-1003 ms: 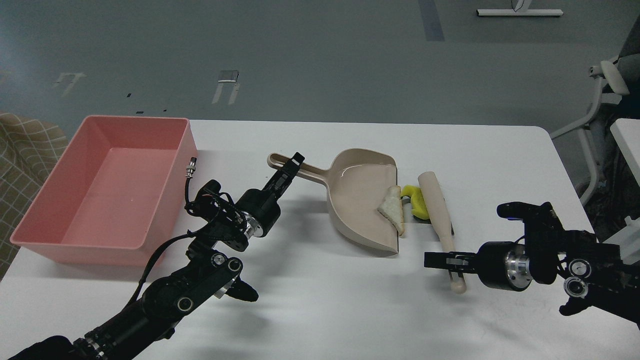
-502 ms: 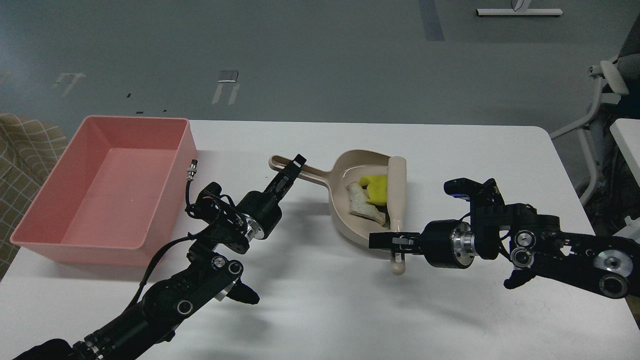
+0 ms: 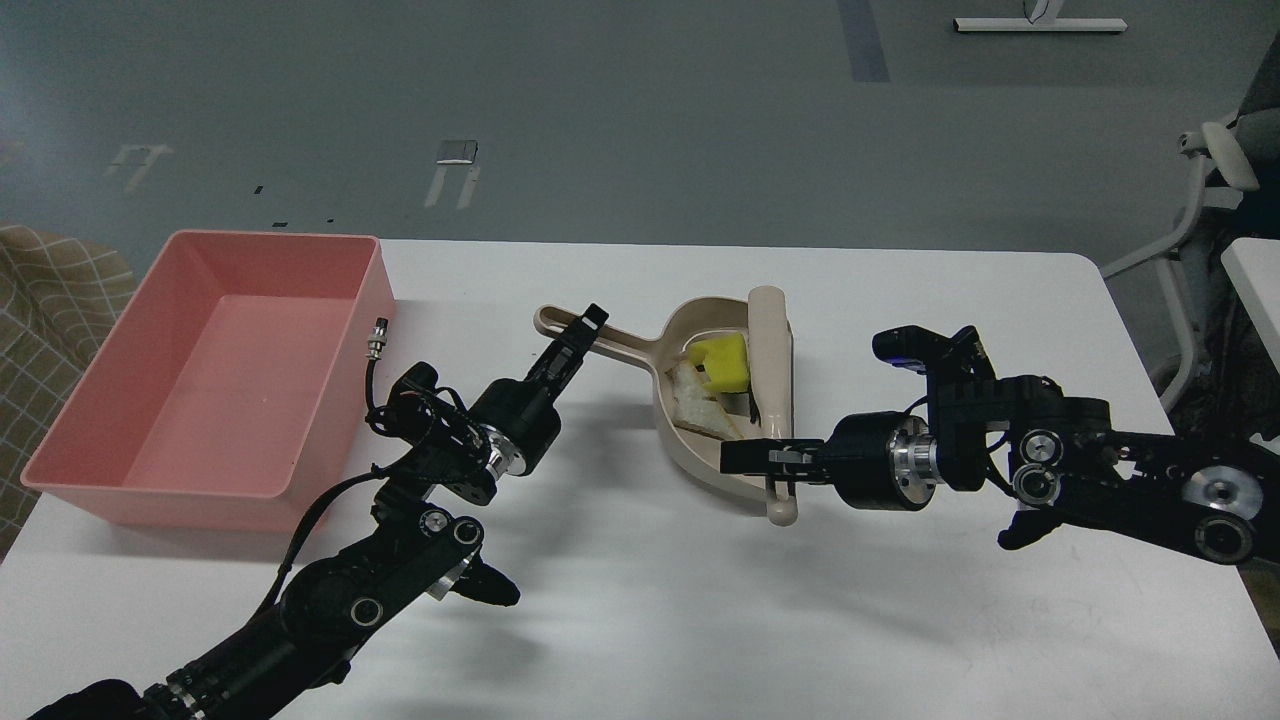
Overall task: Sweep and dump garbage into bin
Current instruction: 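Lift the dustpan with the left gripper and tip it over the pink bin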
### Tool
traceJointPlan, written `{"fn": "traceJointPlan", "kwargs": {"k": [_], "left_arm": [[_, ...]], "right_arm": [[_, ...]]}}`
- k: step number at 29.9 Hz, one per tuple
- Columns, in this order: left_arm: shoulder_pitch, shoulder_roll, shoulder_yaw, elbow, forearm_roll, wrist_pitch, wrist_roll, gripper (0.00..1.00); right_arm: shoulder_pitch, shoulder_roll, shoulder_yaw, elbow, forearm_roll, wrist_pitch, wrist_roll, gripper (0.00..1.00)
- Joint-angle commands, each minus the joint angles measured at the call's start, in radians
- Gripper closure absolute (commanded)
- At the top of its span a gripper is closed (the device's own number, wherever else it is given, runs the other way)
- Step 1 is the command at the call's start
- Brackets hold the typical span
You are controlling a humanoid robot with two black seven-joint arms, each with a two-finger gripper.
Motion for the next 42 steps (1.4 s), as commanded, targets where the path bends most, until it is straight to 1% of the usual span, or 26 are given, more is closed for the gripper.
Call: {"fn": "traceJointPlan", "kwargs": {"k": [1,5,7,10,14,15,17,18,20,25,27,29,31,32,33,35,37,38,39,41,42], "left_arm": [[0.0,-0.004,-0.001,0.0,-0.109,0.001,-0.005,1.0],[0.003,-0.005,-0.003,0.0,-0.143,0.001,-0.013,1.0],[0.003,-0.012,-0.012,0.0,-0.171,0.001,-0.019,1.0],[0.003,-0.012,-0.019,0.0,-0.194,0.001,-0.019,1.0],[-0.001,0.013,-0.025,-0.002,-0.211,-0.002,-0.019,1.0],[-0.001,0.031,-0.041,-0.009,-0.224,-0.003,-0.019,1.0],[-0.001,0.068,-0.05,-0.034,-0.237,-0.012,-0.019,1.0],[0.0,0.106,-0.052,-0.066,-0.251,-0.025,-0.016,1.0],[0.005,0.158,-0.053,-0.124,-0.272,-0.035,-0.007,1.0],[0.015,0.304,-0.055,-0.253,-0.367,-0.038,0.004,1.0],[0.023,0.379,-0.07,-0.311,-0.407,-0.038,0.009,1.0],[0.063,0.486,-0.125,-0.367,-0.441,-0.046,0.009,1.0],[0.084,0.539,-0.162,-0.381,-0.452,-0.068,0.007,1.0],[0.107,0.585,-0.206,-0.39,-0.464,-0.101,0.007,1.0],[0.12,0.606,-0.231,-0.39,-0.475,-0.117,0.006,1.0],[0.197,0.675,-0.355,-0.39,-0.53,-0.19,0.006,1.0],[0.247,0.711,-0.426,-0.387,-0.563,-0.233,0.006,1.0],[0.296,0.741,-0.497,-0.379,-0.588,-0.276,0.006,1.0],[0.319,0.754,-0.533,-0.378,-0.599,-0.299,0.006,1.0],[0.418,0.795,-0.669,-0.347,-0.607,-0.389,0.004,1.0],[0.44,0.803,-0.702,-0.333,-0.607,-0.41,0.003,1.0]], "right_arm": [[0.027,-0.085,0.0,0.051,0.001,0.0,0.0,1.0],[0.035,-0.168,0.003,0.103,0.002,0.0,0.0,1.0],[0.033,-0.243,0.005,0.144,0.002,0.002,0.0,1.0],[0.033,-0.319,0.008,0.186,0.007,0.005,0.001,1.0],[0.022,-0.435,0.018,0.242,0.007,0.008,0.004,1.0],[0.018,-0.474,0.021,0.267,0.007,0.008,0.004,1.0],[0.016,-0.511,0.022,0.286,0.007,0.008,0.004,1.0],[0.013,-0.541,0.017,0.287,0.007,0.008,0.004,1.0],[-0.002,-0.564,0.017,0.287,0.007,0.008,0.004,1.0],[-0.036,-0.566,0.022,0.286,0.004,0.008,0.006,1.0],[-0.036,-0.561,0.022,0.284,0.004,0.006,0.006,1.0],[-0.037,-0.554,0.018,0.283,0.002,0.006,0.007,1.0],[-0.044,-0.552,0.018,0.283,0.002,0.005,0.007,1.0],[-0.048,-0.545,0.018,0.283,0.001,0.003,0.007,1.0],[-0.051,-0.54,0.018,0.283,0.001,0.003,0.007,1.0],[-0.065,-0.523,0.021,0.279,-0.001,0.0,0.007,1.0],[-0.065,-0.518,0.022,0.278,-0.001,0.0,0.007,1.0],[-0.065,-0.517,0.022,0.278,-0.001,0.0,0.007,1.0],[-0.065,-0.517,0.022,0.278,-0.001,0.0,0.007,1.0],[-0.065,-0.511,0.018,0.278,-0.001,0.0,0.007,1.0],[-0.065,-0.509,0.018,0.278,-0.001,0.0,0.007,1.0]]}}
